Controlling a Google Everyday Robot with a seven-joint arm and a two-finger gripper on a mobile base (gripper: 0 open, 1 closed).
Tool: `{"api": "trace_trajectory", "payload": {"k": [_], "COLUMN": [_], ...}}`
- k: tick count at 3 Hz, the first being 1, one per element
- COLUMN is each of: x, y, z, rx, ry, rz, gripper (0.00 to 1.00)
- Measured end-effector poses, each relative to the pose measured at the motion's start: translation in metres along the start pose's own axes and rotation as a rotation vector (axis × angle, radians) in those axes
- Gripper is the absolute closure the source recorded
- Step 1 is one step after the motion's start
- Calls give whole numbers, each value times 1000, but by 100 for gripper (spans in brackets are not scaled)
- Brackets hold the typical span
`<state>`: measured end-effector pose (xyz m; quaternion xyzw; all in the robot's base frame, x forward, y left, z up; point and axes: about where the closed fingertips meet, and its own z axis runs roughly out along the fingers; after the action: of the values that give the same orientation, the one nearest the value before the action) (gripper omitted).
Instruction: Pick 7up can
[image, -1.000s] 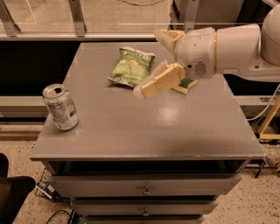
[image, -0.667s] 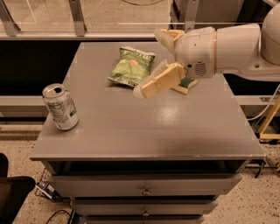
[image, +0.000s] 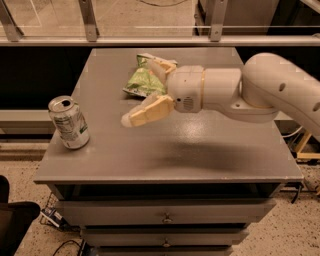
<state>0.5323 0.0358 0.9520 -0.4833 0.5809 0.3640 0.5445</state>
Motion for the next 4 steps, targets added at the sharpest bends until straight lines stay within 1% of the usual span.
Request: {"api": "trace_trajectory", "payload": {"k": [1,2,3,4], "x": [18,36,48,51], "y": [5,12,21,41], "z": [45,79,103,132], "rx": [-37,-66,-96,-166], "ry": [-23,-14,-1,-27], "rz": [15,15,20,44], "gripper": [0,0,0,0]}}
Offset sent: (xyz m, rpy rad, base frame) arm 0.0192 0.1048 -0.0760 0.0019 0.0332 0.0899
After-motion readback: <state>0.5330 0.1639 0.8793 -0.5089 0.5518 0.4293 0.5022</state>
